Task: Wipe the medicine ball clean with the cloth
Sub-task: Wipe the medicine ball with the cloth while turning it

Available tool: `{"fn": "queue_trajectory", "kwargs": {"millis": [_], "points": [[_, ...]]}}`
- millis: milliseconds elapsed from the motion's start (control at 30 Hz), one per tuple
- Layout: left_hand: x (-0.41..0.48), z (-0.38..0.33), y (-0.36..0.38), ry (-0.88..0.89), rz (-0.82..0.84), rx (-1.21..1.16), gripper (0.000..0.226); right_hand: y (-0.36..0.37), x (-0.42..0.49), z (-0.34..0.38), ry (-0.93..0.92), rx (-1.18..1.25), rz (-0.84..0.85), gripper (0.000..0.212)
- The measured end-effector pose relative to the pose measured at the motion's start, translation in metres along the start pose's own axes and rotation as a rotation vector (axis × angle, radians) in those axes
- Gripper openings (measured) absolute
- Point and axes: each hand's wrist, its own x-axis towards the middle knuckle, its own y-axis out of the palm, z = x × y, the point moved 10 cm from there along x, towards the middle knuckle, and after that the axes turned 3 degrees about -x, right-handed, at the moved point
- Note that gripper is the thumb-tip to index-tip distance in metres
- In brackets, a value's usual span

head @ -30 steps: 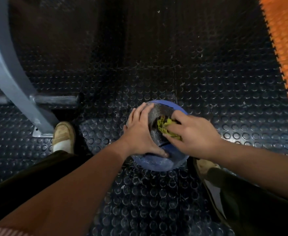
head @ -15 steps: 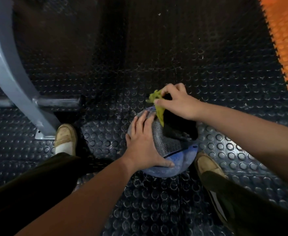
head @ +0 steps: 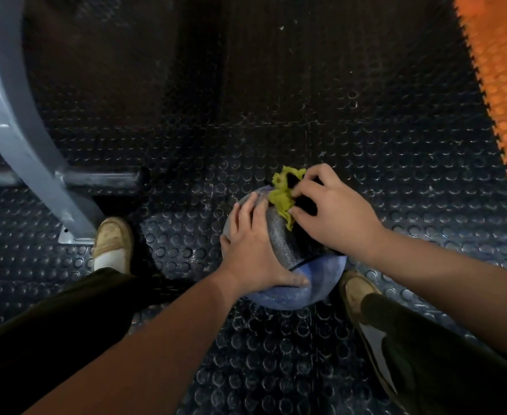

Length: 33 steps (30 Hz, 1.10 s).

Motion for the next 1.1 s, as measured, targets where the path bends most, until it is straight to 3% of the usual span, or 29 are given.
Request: {"fn": "queue_trajectory", "kwargs": {"millis": [200,367,667,767,1000,1100], "points": [[-0.008,-0.001,0.005,-0.028,-0.045,-0.018,0.148,0.022,0.028,-0.001,0.054,-0.076,0.155,0.035],[0.005,-0.003,-0.006,-0.025,0.004,-0.073,0.145,0.004,-0.001,-0.004,0.022,-0.031,0.077,0.027],[-0.022,0.005,0.007,-0.067,-0.151,-0.074,0.146,0.007,0.035,0.021,0.050,-0.095,0.110,0.013],[-0.018,0.008,0.001,-0.095,-0.135,-0.104,0.147,0.012,0.041,0.029,0.005,-0.159,0.171,0.016],[-0.001,-0.007,-0.002,-0.101,-0.066,-0.094,0.144,0.003,0.023,0.007,0.092,-0.200,0.299,0.015],[0.000,-0.012,0.002,-0.090,-0.075,-0.092,0.142,0.000,0.014,-0.006,0.157,-0.086,0.309,0.009]]}}
